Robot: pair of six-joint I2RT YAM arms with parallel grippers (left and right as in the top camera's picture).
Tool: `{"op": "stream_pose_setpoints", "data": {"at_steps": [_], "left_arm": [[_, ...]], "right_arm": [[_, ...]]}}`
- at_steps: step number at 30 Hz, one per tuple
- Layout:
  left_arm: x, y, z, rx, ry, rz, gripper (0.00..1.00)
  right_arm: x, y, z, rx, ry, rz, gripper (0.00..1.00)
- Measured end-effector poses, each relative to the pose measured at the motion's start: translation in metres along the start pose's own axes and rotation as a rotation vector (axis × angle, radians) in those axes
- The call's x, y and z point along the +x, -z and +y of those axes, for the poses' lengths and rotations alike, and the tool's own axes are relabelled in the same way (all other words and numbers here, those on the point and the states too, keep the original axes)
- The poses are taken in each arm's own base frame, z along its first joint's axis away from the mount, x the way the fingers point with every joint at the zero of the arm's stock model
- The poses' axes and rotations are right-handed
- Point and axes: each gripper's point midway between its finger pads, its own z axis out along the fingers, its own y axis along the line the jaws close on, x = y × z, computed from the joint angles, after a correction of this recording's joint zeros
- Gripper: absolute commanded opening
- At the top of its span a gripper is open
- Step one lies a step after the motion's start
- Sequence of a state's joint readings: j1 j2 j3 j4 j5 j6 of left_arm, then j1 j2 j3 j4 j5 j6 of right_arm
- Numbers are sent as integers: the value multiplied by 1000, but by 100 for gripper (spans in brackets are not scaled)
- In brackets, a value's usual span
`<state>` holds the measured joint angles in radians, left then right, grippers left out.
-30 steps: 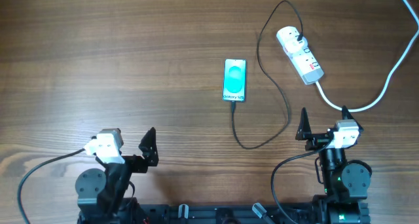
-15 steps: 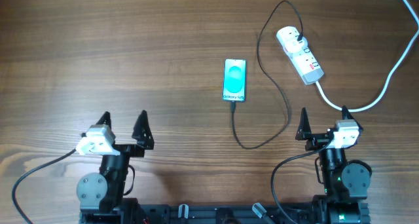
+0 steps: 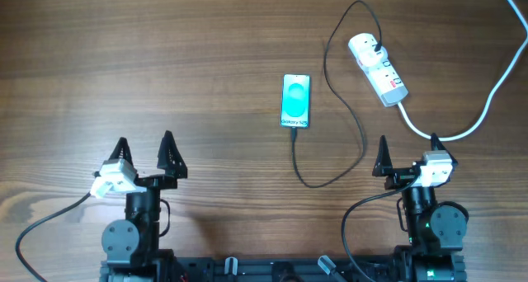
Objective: Plug charger to phone and switch on socket
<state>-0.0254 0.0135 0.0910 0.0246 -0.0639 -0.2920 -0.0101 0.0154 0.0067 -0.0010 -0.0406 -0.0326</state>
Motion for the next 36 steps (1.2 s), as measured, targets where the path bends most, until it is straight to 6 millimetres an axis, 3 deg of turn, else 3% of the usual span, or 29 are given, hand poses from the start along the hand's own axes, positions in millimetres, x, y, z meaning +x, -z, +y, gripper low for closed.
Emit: {"op": "stream_pose_setpoints", "data": {"at_steps": [16,30,36], "left_arm": [[4,-3,3,10,6,-55,100],[56,0,25,-71,-125,154,100],[56,0,25,-68,-176,159,100]], "right_arm": [[0,0,0,0,0,0,100],[0,0,0,0,0,0,100],[0,0,0,0,0,0,100]]}}
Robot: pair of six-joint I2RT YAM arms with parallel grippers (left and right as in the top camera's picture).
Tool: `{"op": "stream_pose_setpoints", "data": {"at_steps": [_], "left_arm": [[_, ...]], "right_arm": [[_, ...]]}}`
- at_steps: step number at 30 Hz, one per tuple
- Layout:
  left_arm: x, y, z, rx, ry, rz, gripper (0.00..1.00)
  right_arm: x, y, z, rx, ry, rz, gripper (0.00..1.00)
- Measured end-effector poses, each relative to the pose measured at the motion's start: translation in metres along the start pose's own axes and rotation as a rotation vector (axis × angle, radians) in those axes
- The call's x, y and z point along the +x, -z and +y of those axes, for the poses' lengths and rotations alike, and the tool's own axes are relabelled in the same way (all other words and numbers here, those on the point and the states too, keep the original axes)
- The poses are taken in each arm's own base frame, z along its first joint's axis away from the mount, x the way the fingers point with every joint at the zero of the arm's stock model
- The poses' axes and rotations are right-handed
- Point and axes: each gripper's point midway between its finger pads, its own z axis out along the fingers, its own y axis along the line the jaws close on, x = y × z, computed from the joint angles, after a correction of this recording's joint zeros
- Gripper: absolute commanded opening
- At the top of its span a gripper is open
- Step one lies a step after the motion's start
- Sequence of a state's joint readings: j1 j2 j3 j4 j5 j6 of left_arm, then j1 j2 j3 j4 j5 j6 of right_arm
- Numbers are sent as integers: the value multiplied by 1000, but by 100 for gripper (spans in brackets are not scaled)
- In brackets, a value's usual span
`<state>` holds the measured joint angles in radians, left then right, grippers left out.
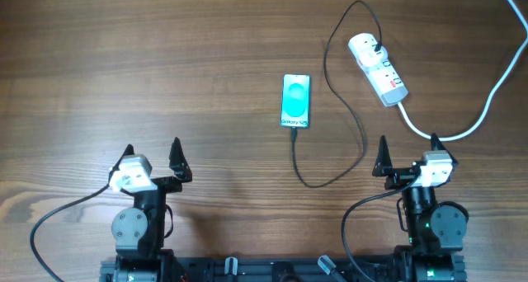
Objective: Plug charger to phone and switch on socket
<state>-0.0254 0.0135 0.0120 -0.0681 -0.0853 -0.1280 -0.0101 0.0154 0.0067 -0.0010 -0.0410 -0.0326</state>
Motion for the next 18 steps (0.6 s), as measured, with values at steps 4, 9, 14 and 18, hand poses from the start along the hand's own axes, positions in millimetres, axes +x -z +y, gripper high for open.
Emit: {"op": "stream_pose_setpoints", "data": {"at_steps": [4,9,14,18], "left_arm": [[0,0,-1,3,-43,1,100],[0,0,-1,4,-84,1,100],[1,0,-1,7,-97,2,100],[1,0,-3,15,-101,6,100]], "right_arm": [[0,0,0,0,0,0,100],[0,0,0,0,0,0,100],[0,0,0,0,0,0,100],[0,0,0,0,0,0,100]]}}
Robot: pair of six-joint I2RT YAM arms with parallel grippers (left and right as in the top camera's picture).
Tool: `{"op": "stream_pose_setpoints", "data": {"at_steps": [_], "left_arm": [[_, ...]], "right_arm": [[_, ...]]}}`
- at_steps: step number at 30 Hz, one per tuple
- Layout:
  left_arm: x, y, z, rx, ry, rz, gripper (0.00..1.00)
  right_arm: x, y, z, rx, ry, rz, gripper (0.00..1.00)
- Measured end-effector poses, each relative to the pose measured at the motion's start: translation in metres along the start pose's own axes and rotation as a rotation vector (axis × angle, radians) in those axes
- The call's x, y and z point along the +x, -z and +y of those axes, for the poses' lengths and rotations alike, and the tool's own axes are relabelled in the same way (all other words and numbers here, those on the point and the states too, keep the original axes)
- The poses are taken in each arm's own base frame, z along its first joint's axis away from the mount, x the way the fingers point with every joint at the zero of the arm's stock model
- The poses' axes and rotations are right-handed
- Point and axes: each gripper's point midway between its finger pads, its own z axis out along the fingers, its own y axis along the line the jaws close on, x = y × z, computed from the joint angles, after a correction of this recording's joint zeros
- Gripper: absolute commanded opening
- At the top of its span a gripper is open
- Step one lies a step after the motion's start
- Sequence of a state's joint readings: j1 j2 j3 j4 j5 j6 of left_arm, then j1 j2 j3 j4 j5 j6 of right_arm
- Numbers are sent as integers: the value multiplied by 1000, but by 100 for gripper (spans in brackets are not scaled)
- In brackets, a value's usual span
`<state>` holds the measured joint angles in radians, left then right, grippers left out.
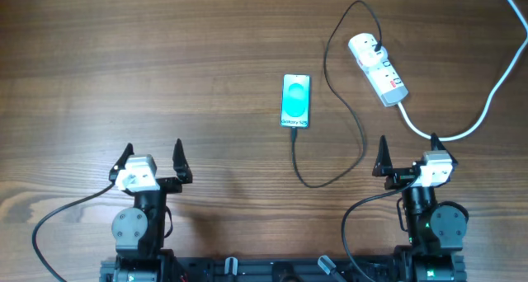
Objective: Plug charger to phone and switch on socket
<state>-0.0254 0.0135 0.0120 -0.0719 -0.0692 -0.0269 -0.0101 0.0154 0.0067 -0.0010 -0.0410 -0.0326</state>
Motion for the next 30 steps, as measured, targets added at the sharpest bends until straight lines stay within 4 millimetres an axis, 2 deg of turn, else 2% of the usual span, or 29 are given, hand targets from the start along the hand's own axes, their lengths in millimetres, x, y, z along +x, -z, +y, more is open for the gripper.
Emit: {"op": "stream_pose_setpoints", "data": {"at_steps": [30], "left_arm": [[1,0,-3,18,-26,4,100]], "right_arm": [[0,0,0,0,0,0,100]]}}
